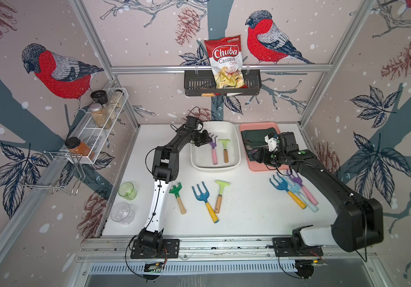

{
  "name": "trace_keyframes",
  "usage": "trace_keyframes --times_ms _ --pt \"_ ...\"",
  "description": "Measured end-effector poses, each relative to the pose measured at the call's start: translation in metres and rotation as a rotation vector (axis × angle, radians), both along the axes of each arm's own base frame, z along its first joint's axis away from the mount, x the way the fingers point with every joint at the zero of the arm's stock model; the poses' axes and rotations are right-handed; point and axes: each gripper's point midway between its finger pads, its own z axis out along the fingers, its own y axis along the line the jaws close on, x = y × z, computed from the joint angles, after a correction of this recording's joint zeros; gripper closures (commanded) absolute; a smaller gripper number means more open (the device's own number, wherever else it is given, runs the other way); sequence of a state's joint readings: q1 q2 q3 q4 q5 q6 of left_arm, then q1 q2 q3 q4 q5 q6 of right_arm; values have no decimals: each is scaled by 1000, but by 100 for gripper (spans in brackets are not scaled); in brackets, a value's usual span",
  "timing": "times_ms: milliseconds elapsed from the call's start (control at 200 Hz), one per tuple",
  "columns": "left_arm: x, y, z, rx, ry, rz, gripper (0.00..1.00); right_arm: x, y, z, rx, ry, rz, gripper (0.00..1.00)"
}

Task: Put the rake into the storage box
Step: Place the rake in the storage box.

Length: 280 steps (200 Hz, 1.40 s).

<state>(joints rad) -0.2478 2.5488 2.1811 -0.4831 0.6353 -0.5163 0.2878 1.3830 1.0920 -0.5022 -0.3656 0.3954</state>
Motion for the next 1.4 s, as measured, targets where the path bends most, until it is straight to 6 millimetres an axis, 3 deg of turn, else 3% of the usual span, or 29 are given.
trace_keyframes --times_ms 185,305,435,805,1010,1211,1401 --pt "1 2 -1 12 0 8 66 1 -2 0 -1 -3 -3 35" --pt "2 4 -3 25 0 18 44 2 -3 1 -2 -5 -4 35" --pt "1 6 1 37 0 26 29 1 -3 0 -2 -4 -5 35" --pt "-4 13 11 96 -22 58 15 -20 5 -17 -33 31 -2 35" --pt "-11 15 20 139 -40 71 15 -51 30 -40 -51 70 -1 35" --pt "-37 10 59 125 -79 72 15 -100 67 -75 -65 152 19 35" --pt "-73 11 98 83 -118 70 15 -124 102 -89 -103 158 49 35"
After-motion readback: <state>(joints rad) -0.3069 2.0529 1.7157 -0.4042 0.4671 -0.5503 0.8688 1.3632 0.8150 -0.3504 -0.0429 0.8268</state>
